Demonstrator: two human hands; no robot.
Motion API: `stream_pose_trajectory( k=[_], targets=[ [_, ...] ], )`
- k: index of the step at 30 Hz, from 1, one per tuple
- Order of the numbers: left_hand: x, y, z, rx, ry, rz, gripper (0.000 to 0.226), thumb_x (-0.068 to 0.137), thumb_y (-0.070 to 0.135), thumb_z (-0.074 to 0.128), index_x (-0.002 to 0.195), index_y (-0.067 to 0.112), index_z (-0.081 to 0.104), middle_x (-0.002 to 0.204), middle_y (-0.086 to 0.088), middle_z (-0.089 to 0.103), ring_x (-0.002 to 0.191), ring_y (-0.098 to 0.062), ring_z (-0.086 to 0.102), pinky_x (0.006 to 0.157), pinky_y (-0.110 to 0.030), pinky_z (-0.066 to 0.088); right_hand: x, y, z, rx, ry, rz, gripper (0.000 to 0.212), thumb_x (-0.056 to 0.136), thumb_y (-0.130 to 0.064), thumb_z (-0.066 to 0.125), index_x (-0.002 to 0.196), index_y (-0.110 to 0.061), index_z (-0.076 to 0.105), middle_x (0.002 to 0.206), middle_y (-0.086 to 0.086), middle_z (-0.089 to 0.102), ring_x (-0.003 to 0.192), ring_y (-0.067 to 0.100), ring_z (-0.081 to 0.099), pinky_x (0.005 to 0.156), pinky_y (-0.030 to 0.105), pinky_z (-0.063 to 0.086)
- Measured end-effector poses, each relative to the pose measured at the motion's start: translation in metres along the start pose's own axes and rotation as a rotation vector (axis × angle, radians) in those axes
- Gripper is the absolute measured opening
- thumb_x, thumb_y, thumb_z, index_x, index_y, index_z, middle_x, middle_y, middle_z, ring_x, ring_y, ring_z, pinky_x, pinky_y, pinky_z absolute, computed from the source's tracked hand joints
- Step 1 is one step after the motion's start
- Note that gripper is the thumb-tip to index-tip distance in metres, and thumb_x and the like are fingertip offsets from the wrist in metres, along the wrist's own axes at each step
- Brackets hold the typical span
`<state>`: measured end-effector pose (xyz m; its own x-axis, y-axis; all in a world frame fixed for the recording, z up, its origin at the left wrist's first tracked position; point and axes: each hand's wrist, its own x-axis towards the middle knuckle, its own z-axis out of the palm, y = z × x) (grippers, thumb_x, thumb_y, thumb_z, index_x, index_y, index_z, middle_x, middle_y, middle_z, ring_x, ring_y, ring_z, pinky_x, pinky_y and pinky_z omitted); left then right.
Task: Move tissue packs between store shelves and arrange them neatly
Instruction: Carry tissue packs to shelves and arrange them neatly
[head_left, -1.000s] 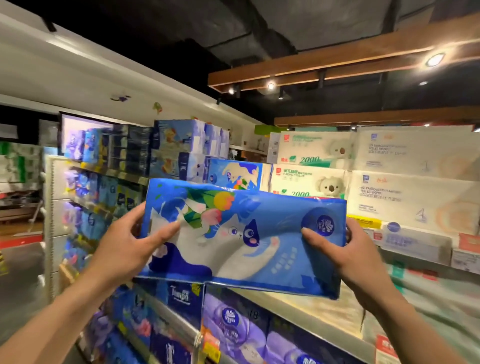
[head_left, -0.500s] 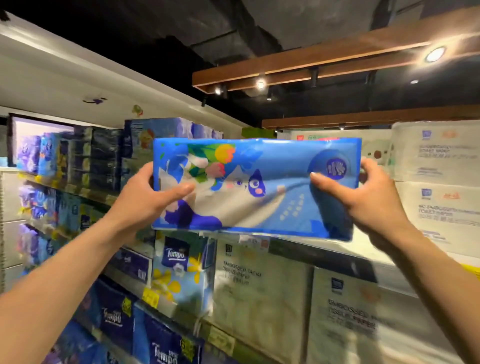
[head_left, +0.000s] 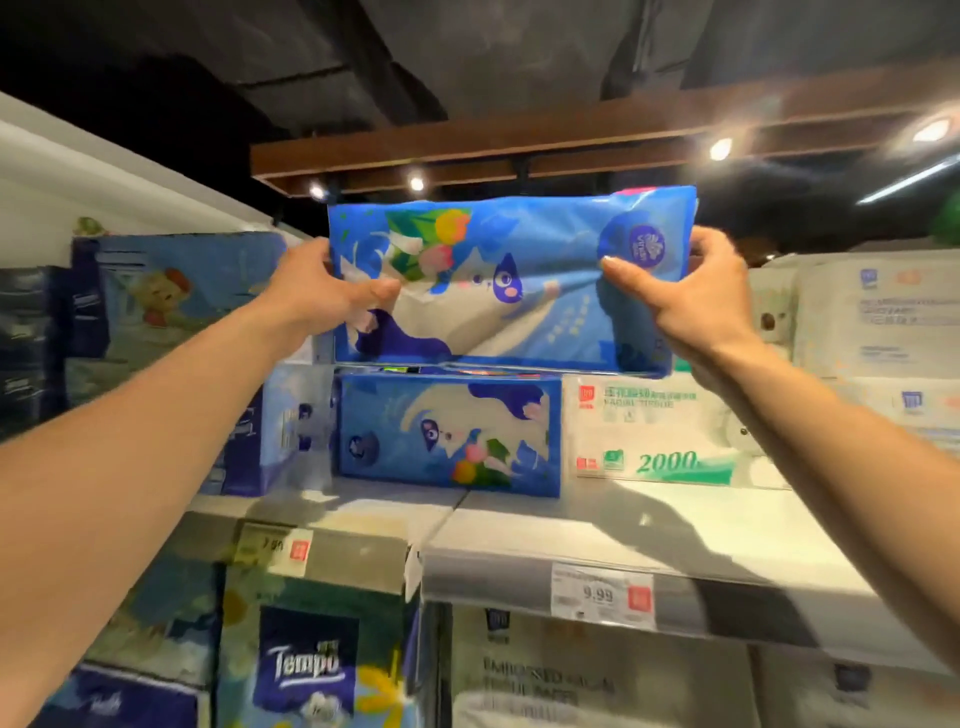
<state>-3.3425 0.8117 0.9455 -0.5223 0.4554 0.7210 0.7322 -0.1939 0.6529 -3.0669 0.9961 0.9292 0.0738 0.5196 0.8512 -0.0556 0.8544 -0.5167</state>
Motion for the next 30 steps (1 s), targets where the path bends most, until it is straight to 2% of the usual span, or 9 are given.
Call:
stream_pose_trajectory(
  k=[3,6,7,9,11,15,18,22,30],
  targets=[
    [0.025,-0.029,0.014,-0.021,-0.011,-0.008,0.019,0.085,0.008,0.078,0.1,0.015,0.067,0.084,0.003,0.068,0.056,0.0,0.064,0.047,-0.015,0.05,0.007,0.019,0.034,-0.019,-0.008,0.026,0.07,0.067,-0.046,0.091,0.121,-0.013,0.06,0.108,-0.001,0.071,0.091,0.013,0.069,0.088,0.042,0.059],
    [0.048,-0.055,0.032,-0.088,-0.017,-0.049,0.025,0.079,0.0,0.074,0.091,0.021,0.067,0.089,-0.004,0.069,0.073,-0.02,0.06,0.059,-0.036,0.055,0.011,0.033,0.063,-0.049,-0.017,0.034,0.063,0.072,-0.041,0.09,0.12,-0.014,0.06,0.105,-0.004,0.069,0.091,0.013,0.068,0.088,0.04,0.059],
    [0.054,-0.063,0.036,-0.1,-0.002,-0.089,0.032,0.074,0.001,0.075,0.101,0.017,0.066,0.092,-0.005,0.07,0.075,-0.021,0.06,0.056,-0.036,0.054,0.013,0.037,0.071,-0.051,-0.016,0.03,0.061,0.072,-0.039,0.09,0.119,-0.014,0.06,0.105,-0.003,0.069,0.091,0.014,0.068,0.088,0.04,0.059],
    [0.067,-0.073,0.042,-0.131,0.003,-0.107,0.073,0.055,0.015,0.079,0.126,0.012,0.06,0.102,-0.005,0.073,0.078,-0.02,0.065,0.048,-0.031,0.053,0.019,0.046,0.085,-0.059,-0.013,0.033,0.062,0.073,-0.039,0.09,0.121,-0.014,0.06,0.108,-0.001,0.071,0.093,0.016,0.069,0.087,0.041,0.059],
    [0.078,-0.081,0.047,-0.139,0.008,-0.096,0.087,0.046,0.032,0.083,0.129,0.017,0.06,0.11,-0.002,0.073,0.089,-0.019,0.068,0.049,-0.029,0.053,0.023,0.053,0.097,-0.069,-0.032,0.047,0.061,0.074,-0.042,0.088,0.121,-0.015,0.059,0.109,-0.002,0.07,0.095,0.016,0.069,0.085,0.038,0.059],
    [0.095,-0.104,0.059,-0.094,0.033,-0.122,0.139,0.034,0.079,0.087,0.148,0.021,0.033,0.136,0.009,0.058,0.122,-0.014,0.058,0.089,-0.041,0.056,0.026,0.063,0.119,-0.084,-0.053,0.064,0.058,0.078,-0.042,0.085,0.12,-0.015,0.057,0.11,-0.002,0.068,0.094,0.014,0.067,0.079,0.031,0.056],
    [0.097,-0.111,0.073,0.071,0.056,-0.119,0.157,0.035,0.079,0.088,0.158,0.024,0.007,0.158,0.0,0.037,0.143,-0.021,0.04,0.116,-0.046,0.038,0.028,0.075,0.13,-0.08,-0.06,0.105,0.047,0.081,-0.04,0.083,0.112,-0.018,0.055,0.108,-0.003,0.066,0.083,0.007,0.062,0.07,0.023,0.052],
    [0.086,-0.106,0.084,0.372,0.013,-0.049,0.152,0.06,0.06,0.088,0.157,0.014,-0.02,0.168,-0.01,-0.01,0.156,-0.025,-0.002,0.123,-0.043,0.012,0.028,0.092,0.13,-0.084,-0.078,0.113,0.042,0.082,-0.037,0.083,0.109,-0.023,0.054,0.104,-0.005,0.065,0.084,0.008,0.063,0.062,0.012,0.043],
    [0.073,-0.122,0.099,0.579,-0.031,0.087,0.131,0.068,0.076,0.07,0.161,0.024,-0.006,0.168,-0.012,-0.01,0.155,-0.033,-0.002,0.124,-0.05,0.015,0.027,0.1,0.133,-0.103,-0.184,0.14,0.067,0.082,-0.043,0.082,0.133,-0.015,0.049,0.113,-0.006,0.063,0.098,0.013,0.063,0.068,0.016,0.047]
  ],
)
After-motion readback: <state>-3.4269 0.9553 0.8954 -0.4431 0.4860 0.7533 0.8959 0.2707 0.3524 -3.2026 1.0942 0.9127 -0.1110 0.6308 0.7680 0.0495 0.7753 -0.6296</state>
